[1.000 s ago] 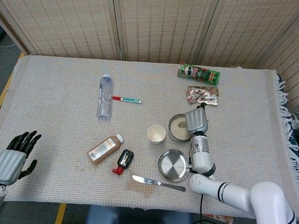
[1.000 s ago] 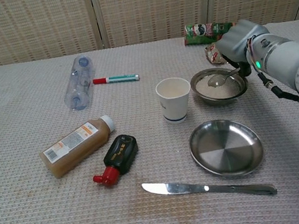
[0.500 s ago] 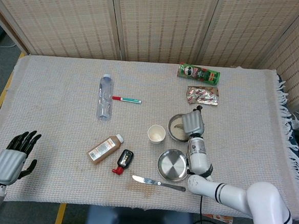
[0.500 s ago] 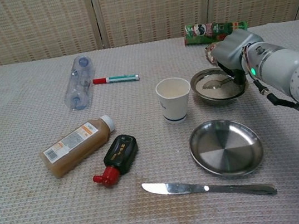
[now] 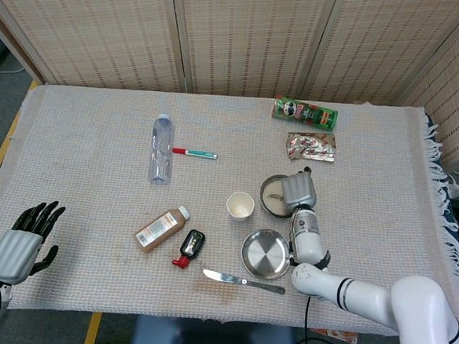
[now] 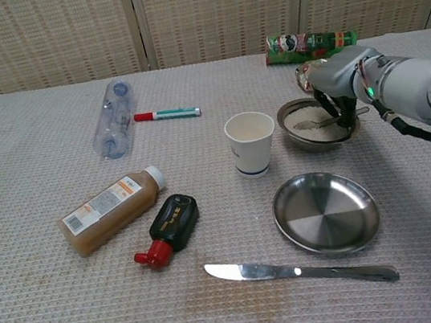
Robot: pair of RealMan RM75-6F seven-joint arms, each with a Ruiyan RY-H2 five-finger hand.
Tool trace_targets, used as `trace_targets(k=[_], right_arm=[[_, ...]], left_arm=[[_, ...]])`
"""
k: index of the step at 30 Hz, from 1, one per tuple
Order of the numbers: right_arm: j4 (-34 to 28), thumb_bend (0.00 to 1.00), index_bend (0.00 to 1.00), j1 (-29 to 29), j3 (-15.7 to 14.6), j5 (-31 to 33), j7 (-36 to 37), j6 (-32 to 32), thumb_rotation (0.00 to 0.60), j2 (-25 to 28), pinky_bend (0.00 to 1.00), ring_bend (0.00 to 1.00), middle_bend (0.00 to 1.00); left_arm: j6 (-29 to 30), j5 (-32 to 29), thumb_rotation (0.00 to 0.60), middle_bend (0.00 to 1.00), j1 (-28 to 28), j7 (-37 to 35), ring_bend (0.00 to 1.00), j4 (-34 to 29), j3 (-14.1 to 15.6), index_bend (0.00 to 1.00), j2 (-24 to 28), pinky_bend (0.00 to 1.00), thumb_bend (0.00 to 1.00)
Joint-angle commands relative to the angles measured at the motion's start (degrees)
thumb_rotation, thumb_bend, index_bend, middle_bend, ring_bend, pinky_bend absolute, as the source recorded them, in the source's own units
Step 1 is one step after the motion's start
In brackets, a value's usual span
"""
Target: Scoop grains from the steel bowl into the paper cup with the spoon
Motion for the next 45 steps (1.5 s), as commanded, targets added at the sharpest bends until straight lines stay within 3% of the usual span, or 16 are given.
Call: trace_targets(k=[1, 21, 45], right_arm=[[-0.41, 0.33, 0.69, 0.18, -0.16, 0.37, 0.36, 0.19, 0.600, 0.48, 0.21, 0.34, 0.55], [-6.54, 0.33, 0.68, 1.63, 0.58, 8.23, 8.04, -6.09, 0.600, 8.53, 0.21, 0.34, 0.55], [-15.72, 0.33, 0.67, 6.79, -1.56, 11.29, 11.74, -1.95, 0.600, 13.22, 0.21, 0.34, 0.55]], left_arm=[[0.00, 0.01, 0.600, 0.00, -0.02, -0.09, 0.00, -0.03, 0.00, 0.00, 0.05, 0.12, 0.43], [-0.37, -0.73, 0.600, 0.00, -0.12, 0.54, 0.00, 0.18, -0.21, 0.00, -0.34, 0.12, 0.43], [-0.96, -0.68, 0.600, 0.00, -0.49, 0.27, 0.00, 0.04, -0.03, 0.00, -0.28, 0.12, 0.43]])
